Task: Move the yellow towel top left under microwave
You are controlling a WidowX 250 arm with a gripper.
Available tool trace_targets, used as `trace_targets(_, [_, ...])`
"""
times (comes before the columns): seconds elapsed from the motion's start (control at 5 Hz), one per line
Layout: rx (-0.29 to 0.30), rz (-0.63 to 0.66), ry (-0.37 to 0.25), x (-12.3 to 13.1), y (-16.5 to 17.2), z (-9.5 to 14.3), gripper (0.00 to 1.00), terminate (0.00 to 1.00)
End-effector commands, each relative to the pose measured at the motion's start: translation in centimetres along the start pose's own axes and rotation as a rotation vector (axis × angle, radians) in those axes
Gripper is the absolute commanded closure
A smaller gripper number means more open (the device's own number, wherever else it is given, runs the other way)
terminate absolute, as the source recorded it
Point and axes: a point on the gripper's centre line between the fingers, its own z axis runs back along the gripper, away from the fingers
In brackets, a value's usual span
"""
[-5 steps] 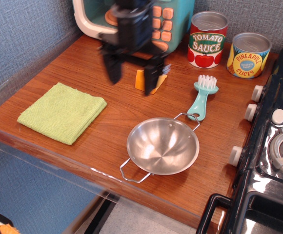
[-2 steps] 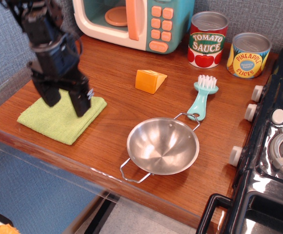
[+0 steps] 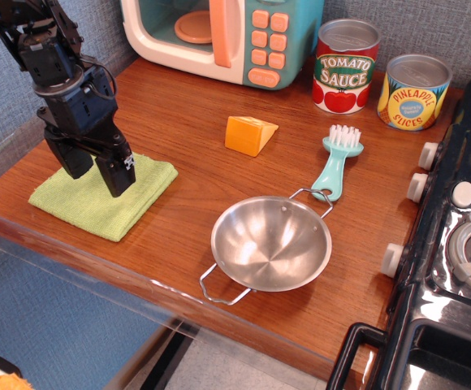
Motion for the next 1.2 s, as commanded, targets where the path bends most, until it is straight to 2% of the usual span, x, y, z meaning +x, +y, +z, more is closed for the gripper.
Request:
trace_targets(0.0, [0.13,-0.033,-0.002,1.2,0.6,-0.7,0.0,0.0])
trace_targets(0.2, [0.126,-0.031,0.066,0.9,0.5,-2.5,0.0,0.0])
trace_targets(0.4, [0.099,-0.02,0.097,0.8,0.5,-3.7,0.0,0.0])
trace_targets(0.6, [0.092,-0.025,0.098,1.3,0.8,-3.8,0.0,0.0])
trace_targets(0.8, [0.106,-0.016,0.034,5.1,1.3,-2.8,0.0,0.0])
trace_targets(1.0, [0.076,-0.001,-0.03,8.5,2.3,-2.8,0.0,0.0])
